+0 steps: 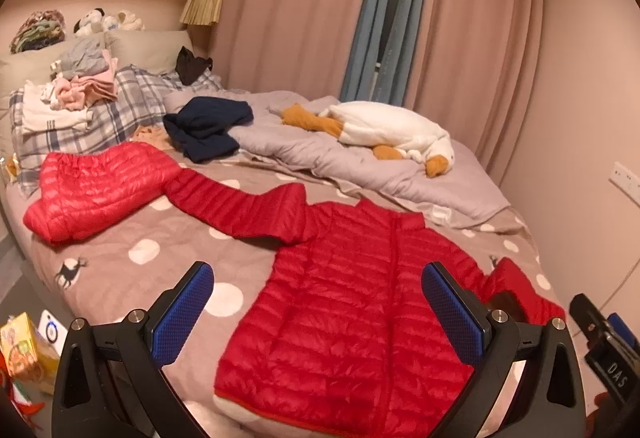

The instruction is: Fold large clothes

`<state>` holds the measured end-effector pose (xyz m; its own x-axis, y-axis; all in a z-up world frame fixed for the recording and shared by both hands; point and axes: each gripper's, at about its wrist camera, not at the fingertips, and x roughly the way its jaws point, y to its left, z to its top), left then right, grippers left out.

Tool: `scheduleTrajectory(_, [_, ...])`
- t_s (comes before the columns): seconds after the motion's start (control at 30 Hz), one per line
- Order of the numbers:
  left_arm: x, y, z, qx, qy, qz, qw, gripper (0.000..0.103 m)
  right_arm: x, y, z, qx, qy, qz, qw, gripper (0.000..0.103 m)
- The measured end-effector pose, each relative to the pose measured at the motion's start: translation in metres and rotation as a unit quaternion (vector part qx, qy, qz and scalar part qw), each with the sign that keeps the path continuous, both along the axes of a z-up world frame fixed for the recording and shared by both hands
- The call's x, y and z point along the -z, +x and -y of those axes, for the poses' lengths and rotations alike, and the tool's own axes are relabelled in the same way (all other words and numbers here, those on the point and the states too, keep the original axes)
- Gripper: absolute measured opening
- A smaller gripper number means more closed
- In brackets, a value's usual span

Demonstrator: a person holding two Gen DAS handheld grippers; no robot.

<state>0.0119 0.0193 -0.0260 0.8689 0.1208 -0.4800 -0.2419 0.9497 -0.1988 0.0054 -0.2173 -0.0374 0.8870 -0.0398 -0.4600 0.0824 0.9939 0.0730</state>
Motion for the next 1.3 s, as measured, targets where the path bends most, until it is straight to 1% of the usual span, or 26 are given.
scheduleTrajectory(0.13, [0.004, 0.004, -0.009, -0.009, -0.004, -0.001, 1.0000, 0.103, 0.005, 0.009, 0.013, 0.003, 0.014, -0.009, 1.000, 0.103])
scheduleTrajectory(0.27, [0.006, 0.017, -0.031, -0.016, -0.010, 0.006, 0.9998, 0.103, 0.006, 0.023, 0.036, 0.004, 0.029, -0.007, 1.000, 0.103])
scheduleTrajectory(0.33, [0.007, 0.032, -0.054, -0.030, -0.035, 0.010, 0.9989, 0.103, 0.007, 0.035, 0.055, 0.010, 0.035, -0.010, 0.999, 0.103])
scheduleTrajectory(0.37, [0.009, 0.043, -0.070, -0.036, -0.053, 0.012, 0.9979, 0.103, 0.008, 0.042, 0.070, 0.025, 0.035, -0.012, 0.999, 0.103])
scheduleTrajectory(0.47, [0.021, 0.071, -0.109, -0.040, -0.086, 0.006, 0.9954, 0.103, 0.015, 0.062, 0.112, 0.080, 0.028, -0.028, 0.996, 0.103])
scheduleTrajectory(0.57, [0.046, 0.103, -0.154, -0.069, -0.121, -0.019, 0.9900, 0.103, 0.028, 0.080, 0.159, 0.139, 0.028, -0.047, 0.989, 0.103])
scheduleTrajectory(0.63, [0.068, 0.124, -0.183, -0.089, -0.148, -0.043, 0.9840, 0.103, 0.045, 0.093, 0.201, 0.182, 0.042, -0.063, 0.980, 0.103])
scheduleTrajectory(0.7, [0.091, 0.145, -0.206, -0.114, -0.166, -0.058, 0.9778, 0.103, 0.062, 0.103, 0.236, 0.219, 0.069, -0.080, 0.970, 0.103])
scheduleTrajectory(0.77, [0.120, 0.175, -0.228, -0.110, -0.179, -0.076, 0.9747, 0.103, 0.080, 0.111, 0.269, 0.252, 0.112, -0.104, 0.956, 0.103])
scheduleTrajectory(0.8, [0.131, 0.186, -0.237, -0.110, -0.189, -0.089, 0.9718, 0.103, 0.093, 0.112, 0.289, 0.271, 0.149, -0.106, 0.945, 0.103])
scheduleTrajectory(0.83, [0.147, 0.199, -0.247, -0.114, -0.203, -0.103, 0.9670, 0.103, 0.100, 0.112, 0.299, 0.281, 0.170, -0.105, 0.939, 0.103])
scheduleTrajectory(0.87, [0.161, 0.210, -0.256, -0.117, -0.220, -0.114, 0.9618, 0.103, 0.109, 0.113, 0.308, 0.288, 0.186, -0.107, 0.933, 0.103])
scheduleTrajectory(0.93, [0.194, 0.234, -0.276, -0.115, -0.265, -0.134, 0.9479, 0.103, 0.122, 0.121, 0.319, 0.300, 0.199, -0.110, 0.926, 0.103])
scheduleTrajectory(0.97, [0.209, 0.245, -0.284, -0.118, -0.291, -0.143, 0.9388, 0.102, 0.131, 0.126, 0.324, 0.309, 0.201, -0.115, 0.922, 0.103])
scheduleTrajectory(1.0, [0.226, 0.256, -0.293, -0.122, -0.322, -0.151, 0.9268, 0.100, 0.138, 0.131, 0.327, 0.317, 0.201, -0.122, 0.919, 0.103])
scheduleTrajectory(1.03, [0.235, 0.262, -0.297, -0.122, -0.337, -0.148, 0.9218, 0.100, 0.143, 0.135, 0.328, 0.322, 0.200, -0.129, 0.917, 0.103])
scheduleTrajectory(1.07, [0.237, 0.266, -0.300, -0.125, -0.336, -0.134, 0.9239, 0.100, 0.150, 0.140, 0.331, 0.321, 0.202, -0.130, 0.916, 0.103])
scheduleTrajectory(1.1, [0.233, 0.269, -0.301, -0.124, -0.323, -0.100, 0.9330, 0.100, 0.158, 0.146, 0.336, 0.323, 0.210, -0.130, 0.914, 0.103])
scheduleTrajectory(1.13, [0.233, 0.274, -0.303, -0.117, -0.323, -0.085, 0.9354, 0.100, 0.164, 0.147, 0.344, 0.326, 0.219, -0.129, 0.910, 0.103])
scheduleTrajectory(1.17, [0.236, 0.279, -0.306, -0.116, -0.331, -0.084, 0.9327, 0.100, 0.174, 0.151, 0.349, 0.337, 0.242, -0.126, 0.901, 0.103])
scheduleTrajectory(1.2, [0.238, 0.283, -0.310, -0.127, -0.337, -0.077, 0.9298, 0.099, 0.185, 0.152, 0.357, 0.345, 0.268, -0.118, 0.892, 0.103])
scheduleTrajectory(1.23, [0.236, 0.284, -0.311, -0.139, -0.336, -0.064, 0.9291, 0.087, 0.193, 0.154, 0.360, 0.348, 0.294, -0.111, 0.884, 0.103])
scheduleTrajectory(1.27, [0.234, 0.286, -0.311, -0.151, -0.332, -0.062, 0.9290, 0.063, 0.200, 0.156, 0.361, 0.346, 0.315, -0.103, 0.878, 0.103])
scheduleTrajectory(1.3, [0.235, 0.287, -0.312, -0.175, -0.319, -0.079, 0.9283, 0.052, 0.207, 0.158, 0.360, 0.355, 0.327, -0.085, 0.872, 0.103])
